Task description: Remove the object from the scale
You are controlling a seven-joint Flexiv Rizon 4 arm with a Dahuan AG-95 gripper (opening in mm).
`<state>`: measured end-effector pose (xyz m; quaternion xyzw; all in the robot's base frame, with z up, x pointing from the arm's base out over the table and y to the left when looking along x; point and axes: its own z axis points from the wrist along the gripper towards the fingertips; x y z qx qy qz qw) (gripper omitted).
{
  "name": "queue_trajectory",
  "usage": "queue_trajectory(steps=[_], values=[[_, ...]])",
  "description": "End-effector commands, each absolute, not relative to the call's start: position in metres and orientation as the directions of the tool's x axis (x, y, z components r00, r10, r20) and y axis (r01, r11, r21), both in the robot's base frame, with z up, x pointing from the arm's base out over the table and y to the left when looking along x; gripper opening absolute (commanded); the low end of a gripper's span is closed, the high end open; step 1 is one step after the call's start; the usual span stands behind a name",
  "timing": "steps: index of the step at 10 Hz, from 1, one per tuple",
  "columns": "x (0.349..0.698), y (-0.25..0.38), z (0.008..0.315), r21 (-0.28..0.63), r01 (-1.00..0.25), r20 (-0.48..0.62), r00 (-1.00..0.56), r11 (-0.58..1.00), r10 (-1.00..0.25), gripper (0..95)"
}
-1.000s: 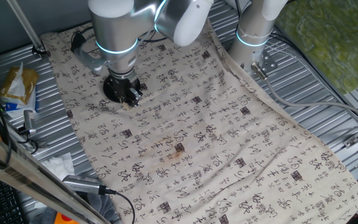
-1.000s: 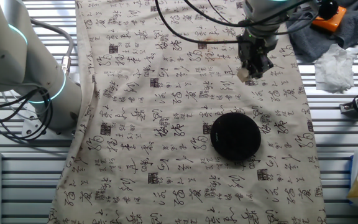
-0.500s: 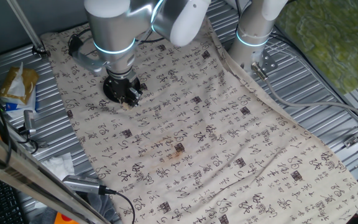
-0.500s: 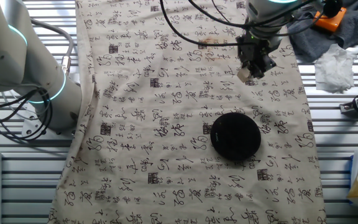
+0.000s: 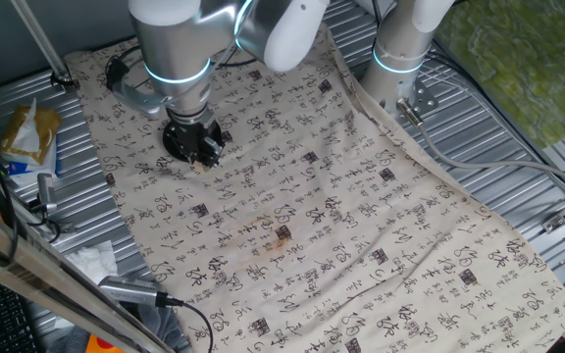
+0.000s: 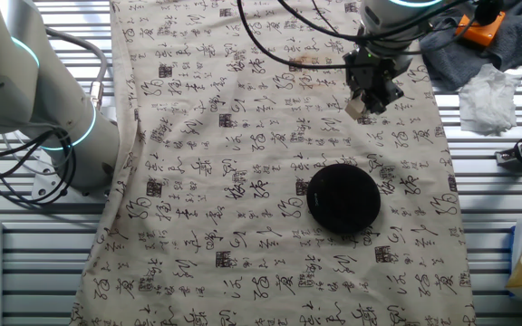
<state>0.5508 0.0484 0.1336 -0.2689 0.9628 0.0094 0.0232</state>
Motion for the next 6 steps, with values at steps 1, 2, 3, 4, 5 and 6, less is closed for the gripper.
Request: queue_trajectory(steps=[1,2,3,4,5,6], values=[[0.5499,0.0488,0.1341,0.011,-0.52,-0.056,-0.853,0.854,-0.519,0.0],[0.5499,0.0488,0.1341,0.012,-0.522,-0.057,-0.852,0.853,-0.521,0.0],[0.5499,0.0488,0.1341,0.013,-0.524,-0.058,-0.85,0.851,-0.523,0.0],[0.5499,0.0488,0.1341,0.012,-0.525,-0.059,-0.85,0.851,-0.523,0.0],[0.5499,0.0488,0.1341,0.012,-0.526,-0.059,-0.85,0.851,-0.524,0.0],[0.5507,0.0503,0.1329,0.01,-0.527,-0.058,-0.849,0.85,-0.525,0.0]])
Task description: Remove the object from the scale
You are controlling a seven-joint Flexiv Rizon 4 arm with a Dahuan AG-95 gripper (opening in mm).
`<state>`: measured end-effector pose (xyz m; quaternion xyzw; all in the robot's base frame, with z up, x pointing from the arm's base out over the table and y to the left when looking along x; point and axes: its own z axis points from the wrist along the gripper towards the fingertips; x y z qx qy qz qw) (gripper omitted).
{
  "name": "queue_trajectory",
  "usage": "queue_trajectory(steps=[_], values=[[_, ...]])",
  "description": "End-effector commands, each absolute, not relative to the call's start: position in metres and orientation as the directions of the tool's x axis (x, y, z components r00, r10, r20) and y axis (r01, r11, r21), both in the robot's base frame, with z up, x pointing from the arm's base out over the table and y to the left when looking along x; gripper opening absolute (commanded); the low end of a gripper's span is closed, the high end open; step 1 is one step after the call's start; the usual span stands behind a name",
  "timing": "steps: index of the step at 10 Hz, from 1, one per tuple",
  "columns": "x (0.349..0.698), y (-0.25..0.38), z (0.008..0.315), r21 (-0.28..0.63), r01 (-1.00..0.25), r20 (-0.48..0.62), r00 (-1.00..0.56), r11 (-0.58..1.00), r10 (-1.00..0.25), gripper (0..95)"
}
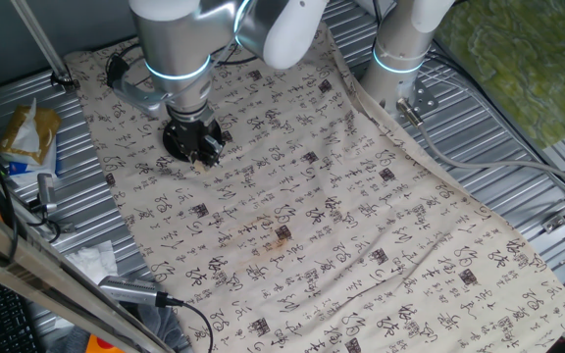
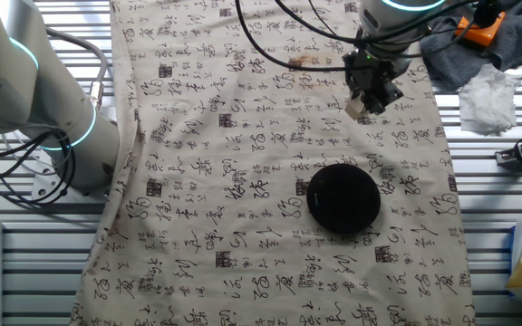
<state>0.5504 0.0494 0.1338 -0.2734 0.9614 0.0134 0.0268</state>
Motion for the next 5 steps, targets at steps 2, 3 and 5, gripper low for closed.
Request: queue_trajectory(steps=[2,3,5], values=[[0.553,0.06,0.13,0.02,-0.517,-0.065,-0.855,0.855,-0.515,0.0],[0.552,0.066,0.131,0.021,-0.514,-0.065,-0.857,0.858,-0.511,0.0],[0.543,0.089,0.133,0.019,-0.496,-0.062,-0.867,0.868,-0.494,0.0]])
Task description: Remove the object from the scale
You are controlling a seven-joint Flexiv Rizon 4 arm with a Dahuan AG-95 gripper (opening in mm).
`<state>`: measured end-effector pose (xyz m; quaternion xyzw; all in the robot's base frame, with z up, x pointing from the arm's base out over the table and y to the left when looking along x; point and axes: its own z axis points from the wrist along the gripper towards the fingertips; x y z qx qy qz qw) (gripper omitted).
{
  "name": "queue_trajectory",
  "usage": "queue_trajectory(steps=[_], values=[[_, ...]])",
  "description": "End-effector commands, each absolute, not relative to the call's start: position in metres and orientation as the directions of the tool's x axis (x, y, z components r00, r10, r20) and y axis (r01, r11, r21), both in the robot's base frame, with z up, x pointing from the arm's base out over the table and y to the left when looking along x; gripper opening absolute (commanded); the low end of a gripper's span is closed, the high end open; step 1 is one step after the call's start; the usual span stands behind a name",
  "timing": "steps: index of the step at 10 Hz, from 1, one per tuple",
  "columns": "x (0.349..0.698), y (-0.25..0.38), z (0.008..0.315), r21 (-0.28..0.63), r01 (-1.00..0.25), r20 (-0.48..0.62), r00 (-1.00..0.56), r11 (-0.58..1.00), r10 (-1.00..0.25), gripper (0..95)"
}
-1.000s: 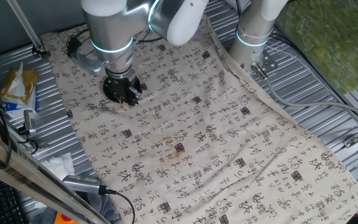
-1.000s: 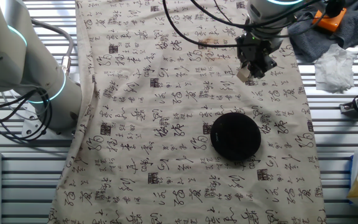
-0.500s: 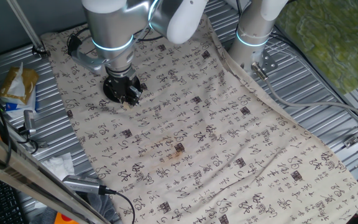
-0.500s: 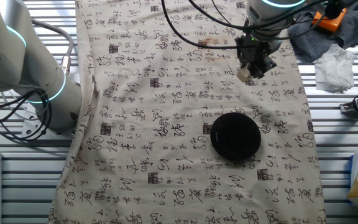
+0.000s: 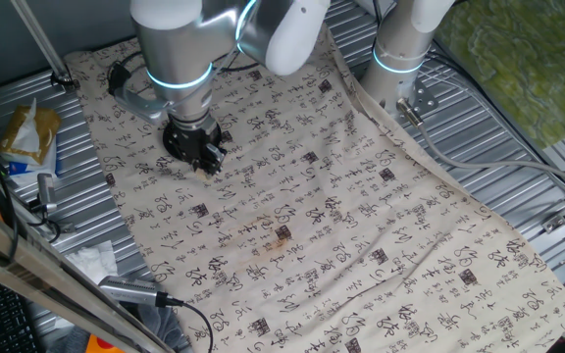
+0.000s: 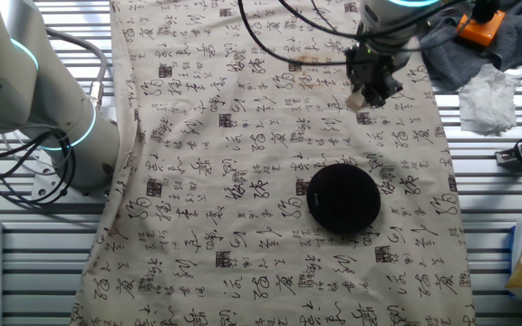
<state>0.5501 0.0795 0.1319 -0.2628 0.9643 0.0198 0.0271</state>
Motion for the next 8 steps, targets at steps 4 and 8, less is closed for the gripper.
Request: queue_trajectory(steps=[4,8], values=[[0.522,0.133,0.131,0.019,-0.428,-0.074,-0.902,0.903,-0.426,0.0],[0.513,0.174,0.129,0.024,-0.36,-0.082,-0.93,0.933,-0.357,0.0]])
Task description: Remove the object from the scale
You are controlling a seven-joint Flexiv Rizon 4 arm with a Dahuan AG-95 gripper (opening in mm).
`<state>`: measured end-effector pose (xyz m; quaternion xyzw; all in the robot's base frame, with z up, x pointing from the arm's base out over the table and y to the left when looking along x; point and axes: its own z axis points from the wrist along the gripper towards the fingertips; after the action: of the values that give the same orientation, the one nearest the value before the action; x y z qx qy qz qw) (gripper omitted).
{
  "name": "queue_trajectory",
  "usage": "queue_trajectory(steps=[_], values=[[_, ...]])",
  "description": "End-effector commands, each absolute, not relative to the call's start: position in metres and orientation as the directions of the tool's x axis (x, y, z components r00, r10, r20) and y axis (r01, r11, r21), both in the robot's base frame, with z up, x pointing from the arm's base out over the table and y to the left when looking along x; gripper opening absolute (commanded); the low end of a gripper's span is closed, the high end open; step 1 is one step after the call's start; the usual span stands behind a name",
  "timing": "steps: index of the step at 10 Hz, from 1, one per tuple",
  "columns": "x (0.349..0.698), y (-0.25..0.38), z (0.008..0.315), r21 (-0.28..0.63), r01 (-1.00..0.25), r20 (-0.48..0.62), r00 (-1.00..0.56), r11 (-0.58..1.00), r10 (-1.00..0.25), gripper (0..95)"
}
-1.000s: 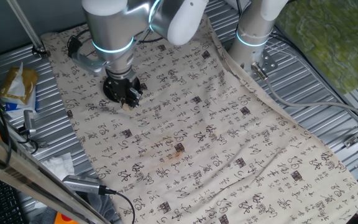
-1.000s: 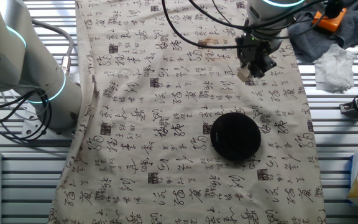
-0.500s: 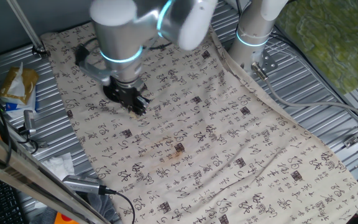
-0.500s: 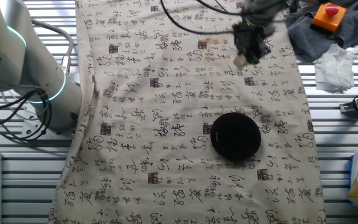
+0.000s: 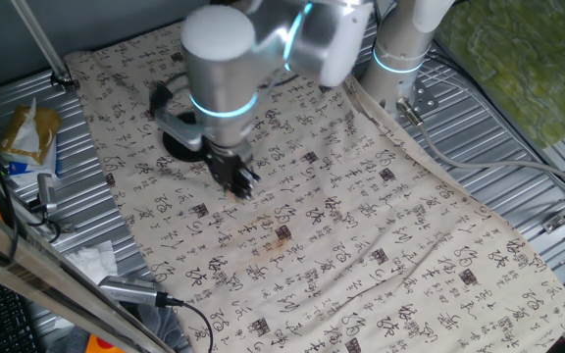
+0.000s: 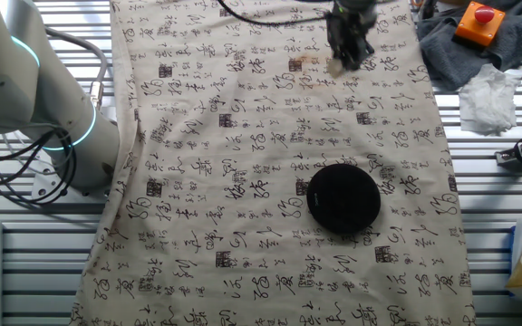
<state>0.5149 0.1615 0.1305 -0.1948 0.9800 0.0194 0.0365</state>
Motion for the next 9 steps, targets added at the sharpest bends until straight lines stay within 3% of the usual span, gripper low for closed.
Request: queue_trajectory(steps=[1,9], values=[[0.509,0.186,0.126,0.023,-0.345,-0.086,-0.936,0.938,-0.342,0.0],[0.499,0.237,0.11,0.011,-0.309,-0.106,-0.946,0.951,-0.306,0.0]])
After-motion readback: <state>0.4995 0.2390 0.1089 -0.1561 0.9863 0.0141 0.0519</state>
